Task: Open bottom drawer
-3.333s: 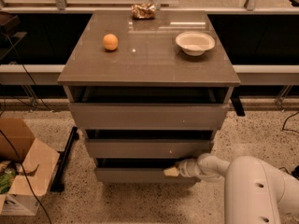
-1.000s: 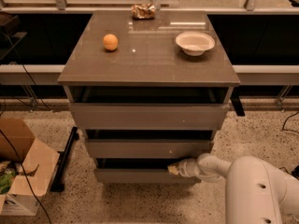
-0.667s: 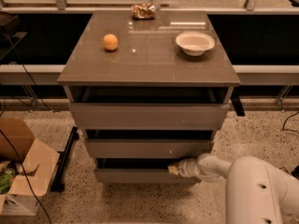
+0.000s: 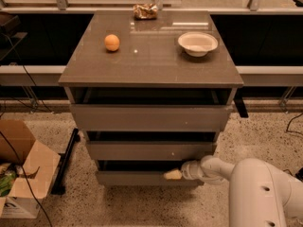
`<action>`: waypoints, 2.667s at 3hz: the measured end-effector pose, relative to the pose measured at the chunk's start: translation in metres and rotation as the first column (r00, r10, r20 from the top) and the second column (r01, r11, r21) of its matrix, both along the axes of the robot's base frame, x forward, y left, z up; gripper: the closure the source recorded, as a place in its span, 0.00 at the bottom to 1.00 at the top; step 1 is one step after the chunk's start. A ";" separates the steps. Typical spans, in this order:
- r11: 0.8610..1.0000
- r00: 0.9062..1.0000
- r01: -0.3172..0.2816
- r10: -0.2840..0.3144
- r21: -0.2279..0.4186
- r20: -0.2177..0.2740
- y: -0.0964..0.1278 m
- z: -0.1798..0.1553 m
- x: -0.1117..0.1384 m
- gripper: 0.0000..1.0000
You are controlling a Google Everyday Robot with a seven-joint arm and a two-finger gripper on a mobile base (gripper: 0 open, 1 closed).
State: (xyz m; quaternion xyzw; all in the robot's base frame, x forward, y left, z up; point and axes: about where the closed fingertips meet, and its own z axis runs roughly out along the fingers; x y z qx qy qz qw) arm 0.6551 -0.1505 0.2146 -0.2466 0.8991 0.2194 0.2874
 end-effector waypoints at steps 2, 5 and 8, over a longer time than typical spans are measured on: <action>0.963 0.960 -0.221 0.188 -0.153 -0.206 -0.002 -0.040 -0.059 0.00; 0.954 0.952 -0.246 0.205 -0.171 -0.227 -0.003 -0.035 -0.064 0.38; 0.953 0.950 -0.250 0.208 -0.170 -0.231 -0.002 -0.036 -0.068 0.00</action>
Offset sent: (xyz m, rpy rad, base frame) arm -0.1051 -0.0184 -0.0653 -0.3418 0.3518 0.3836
